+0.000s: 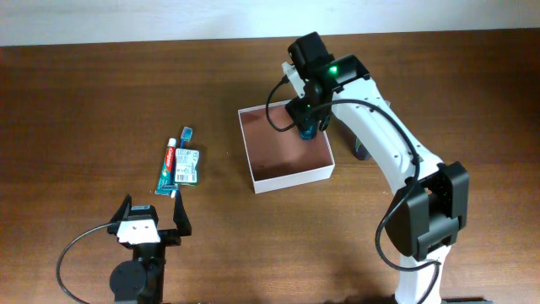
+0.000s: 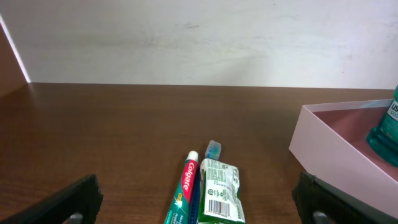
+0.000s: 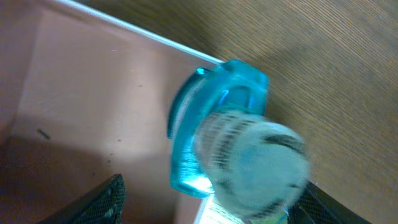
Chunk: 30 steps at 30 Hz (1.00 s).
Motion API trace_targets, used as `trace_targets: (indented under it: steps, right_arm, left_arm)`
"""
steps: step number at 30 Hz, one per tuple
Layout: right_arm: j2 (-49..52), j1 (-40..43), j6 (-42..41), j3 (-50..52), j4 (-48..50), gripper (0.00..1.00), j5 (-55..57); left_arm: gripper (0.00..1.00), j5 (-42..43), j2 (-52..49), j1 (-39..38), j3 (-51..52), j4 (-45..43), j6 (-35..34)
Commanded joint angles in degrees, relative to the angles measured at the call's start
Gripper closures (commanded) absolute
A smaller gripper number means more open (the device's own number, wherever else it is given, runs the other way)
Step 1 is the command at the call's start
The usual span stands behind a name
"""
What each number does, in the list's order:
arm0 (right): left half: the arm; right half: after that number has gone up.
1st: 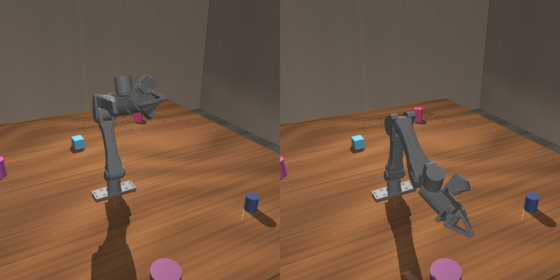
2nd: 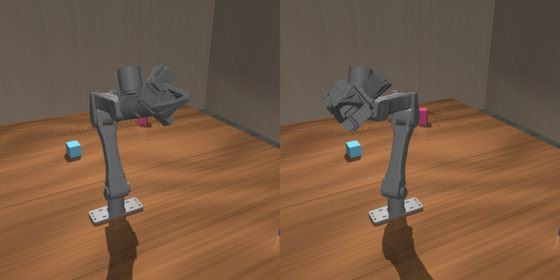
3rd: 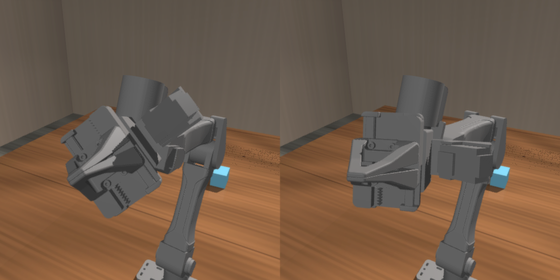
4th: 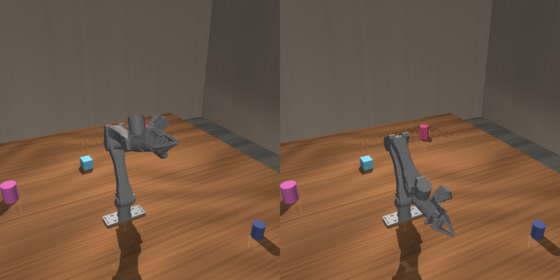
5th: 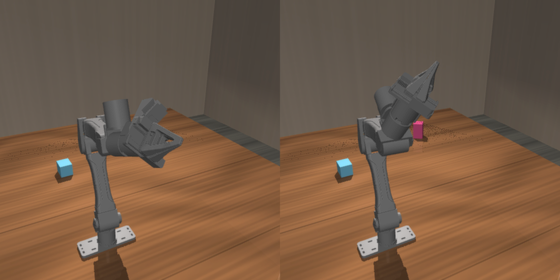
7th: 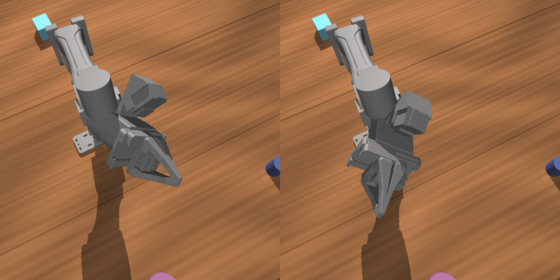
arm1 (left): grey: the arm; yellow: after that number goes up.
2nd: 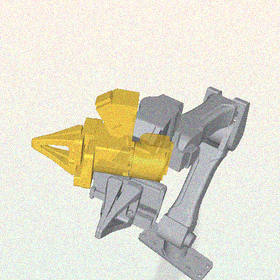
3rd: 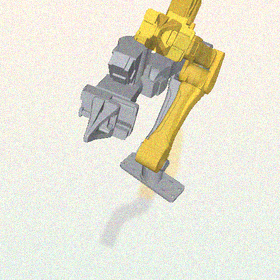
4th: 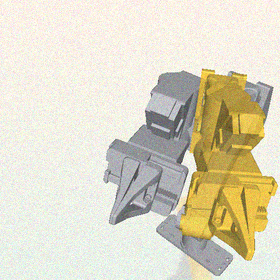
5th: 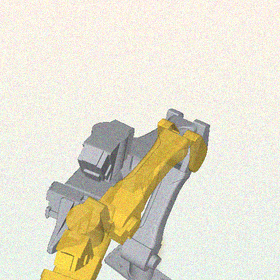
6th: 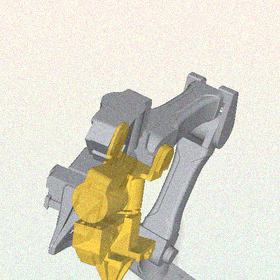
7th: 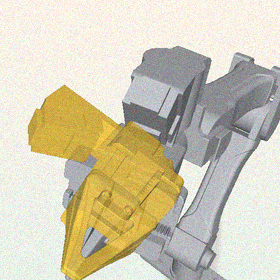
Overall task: Pack container
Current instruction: 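Lower the Listerine bottle into the box's right corner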
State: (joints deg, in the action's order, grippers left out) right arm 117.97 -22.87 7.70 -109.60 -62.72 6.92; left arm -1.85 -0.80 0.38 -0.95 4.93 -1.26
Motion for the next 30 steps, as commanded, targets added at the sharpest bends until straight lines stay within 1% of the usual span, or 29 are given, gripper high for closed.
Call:
trace_targets:
  steps: [1, 5, 17, 20, 22, 26, 30]
  right_arm:
    - [0.24, 1.73, -4.81, -0.98, -0.28, 0.25, 1.86]
    - [0.24, 3.06, -5.25, -0.98, -1.31, 0.25, -0.46]
    - [0.26, 2.97, -5.31, -0.96, -2.32, 0.26, -6.64]
    - [0.26, 3.04, -8.28, -0.96, -2.69, 0.27, -7.61]
    - [0.26, 3.02, -8.7, -0.96, -2.89, 0.38, -7.8]
    - [0.26, 3.02, -10.03, -0.96, -2.89, 0.53, -7.8]
    - [0.26, 3.02, -12.37, -0.92, -3.19, 0.57, -7.78]
  left_arm:
    - [0.01, 0.83, 0.46, -0.24, 0.44, -0.17, 0.92]
    - [0.01, 0.83, 0.46, -0.24, 0.44, -0.17, 0.92]
    - [0.01, 0.83, 0.46, -0.24, 0.44, -0.17, 0.92]
    - [0.0, 0.83, 0.46, -0.24, 0.44, -0.17, 0.92]
    - [0.01, 0.83, 0.46, -0.24, 0.44, -0.17, 0.92]
    - [0.01, 0.83, 0.44, -0.24, 0.44, -0.17, 0.92]
    - [0.01, 0.81, 0.46, -0.24, 0.44, -0.17, 0.92]
